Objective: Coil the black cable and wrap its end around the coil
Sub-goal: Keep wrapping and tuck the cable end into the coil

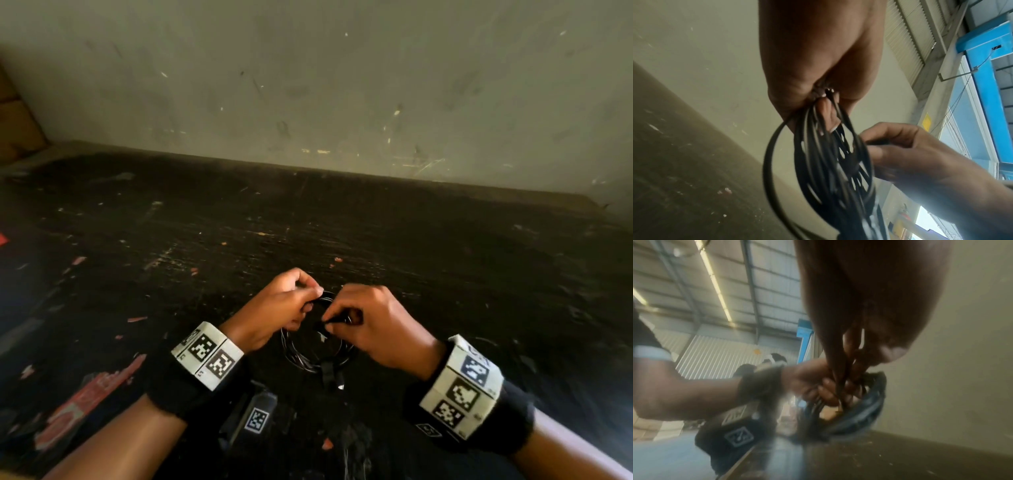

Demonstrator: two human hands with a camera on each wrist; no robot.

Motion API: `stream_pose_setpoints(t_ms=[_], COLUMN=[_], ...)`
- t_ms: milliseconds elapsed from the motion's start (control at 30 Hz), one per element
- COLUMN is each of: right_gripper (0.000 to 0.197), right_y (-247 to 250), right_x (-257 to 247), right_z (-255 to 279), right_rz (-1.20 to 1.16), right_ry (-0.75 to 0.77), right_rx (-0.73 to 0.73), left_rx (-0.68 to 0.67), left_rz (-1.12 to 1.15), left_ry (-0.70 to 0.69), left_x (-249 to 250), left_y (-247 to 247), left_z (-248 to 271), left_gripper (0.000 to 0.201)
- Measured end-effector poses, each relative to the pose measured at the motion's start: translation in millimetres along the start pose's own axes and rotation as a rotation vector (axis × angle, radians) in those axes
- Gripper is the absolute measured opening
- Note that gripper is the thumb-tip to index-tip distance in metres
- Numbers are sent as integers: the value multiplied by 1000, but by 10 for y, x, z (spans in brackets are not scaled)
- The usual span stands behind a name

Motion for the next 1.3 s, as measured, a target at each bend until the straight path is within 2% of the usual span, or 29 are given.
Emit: stream_pose_setpoints(t_ms=[100, 233, 300, 433, 500, 633, 767, 833, 933, 1100, 1167, 1300], right_gripper=[15, 17, 18, 20, 19, 18, 18, 18, 22, 23, 23, 22], right_y=[14, -41, -36, 62, 121, 83, -1, -30, -46, -32, -26, -32], right_x=[46, 79, 101, 190, 226, 224, 183, 161, 121, 123, 124, 120], right_z=[-5, -51, -58, -36, -28, -32, -13, -29, -59, -45, -41, -28], right_rz=[112, 73, 65, 62, 50, 70, 222, 300, 350, 324, 317, 316], right_ry=[60, 72, 76, 67, 64, 79, 105, 97, 139, 215, 239, 283], right_rx=[115, 77, 103, 242, 289, 229, 149, 121, 112, 83, 78, 34], left_rx=[30, -4, -5, 95, 131, 184, 248, 254, 236, 180, 125, -51], left_rz=[-2, 7, 40, 23, 37, 263, 232, 196, 182, 321, 378, 444], left_ry=[-8, -12, -33, -80, -52, 16, 10, 2, 33, 76, 117, 197], left_x=[28, 37, 54, 42, -48, -157, -60, -41, -48, -75, -102, -118], left_y=[21, -15, -20, 44, 34, -29, -39, -58, -116, -178, -210, -285], left_z=[0, 7, 22, 50, 63, 73, 89, 78, 55, 47, 58, 81], left_gripper=[6, 7, 12, 23, 25, 39, 26, 25, 26, 20, 16, 24])
Point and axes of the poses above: each hand's wrist, its own z-axis away from the middle knuckle, its own y-axis out of the back of the hand, x = y × z, the point moved 7 cm from there along -z, towards the middle knuckle, and after that the axes turned 11 degrees about -z, right-handed, at the moved point
